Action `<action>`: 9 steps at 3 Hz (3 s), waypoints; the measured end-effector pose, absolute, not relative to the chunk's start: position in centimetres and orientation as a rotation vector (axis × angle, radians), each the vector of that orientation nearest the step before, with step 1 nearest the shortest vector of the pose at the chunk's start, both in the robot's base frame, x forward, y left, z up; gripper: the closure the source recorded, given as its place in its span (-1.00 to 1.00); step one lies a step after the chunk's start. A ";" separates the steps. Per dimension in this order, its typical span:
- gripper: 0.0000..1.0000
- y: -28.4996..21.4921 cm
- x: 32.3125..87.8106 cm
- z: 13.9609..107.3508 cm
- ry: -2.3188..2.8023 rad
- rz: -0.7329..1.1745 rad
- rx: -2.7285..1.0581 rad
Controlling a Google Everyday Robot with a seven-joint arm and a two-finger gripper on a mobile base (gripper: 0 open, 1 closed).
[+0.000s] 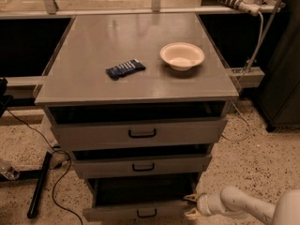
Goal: Open bottom drawer
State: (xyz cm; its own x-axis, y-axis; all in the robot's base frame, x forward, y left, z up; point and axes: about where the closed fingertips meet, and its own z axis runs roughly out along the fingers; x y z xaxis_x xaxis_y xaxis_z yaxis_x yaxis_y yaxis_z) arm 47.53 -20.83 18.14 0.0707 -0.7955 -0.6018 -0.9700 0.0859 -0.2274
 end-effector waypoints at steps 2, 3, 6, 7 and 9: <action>-0.16 -21.3 46.8 16.4 1.804 0.420 -1.730; 0.31 -21.3 46.8 16.7 1.804 0.420 -1.730; 1.00 -22.2 43.8 16.7 1.842 0.419 -1.709; 1.00 -22.2 43.9 16.9 1.835 0.410 -1.711; 0.16 -22.4 42.5 16.9 1.849 0.409 -1.695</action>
Offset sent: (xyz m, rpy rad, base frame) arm -0.0466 -0.0364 -0.0943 0.0180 0.2209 -0.0802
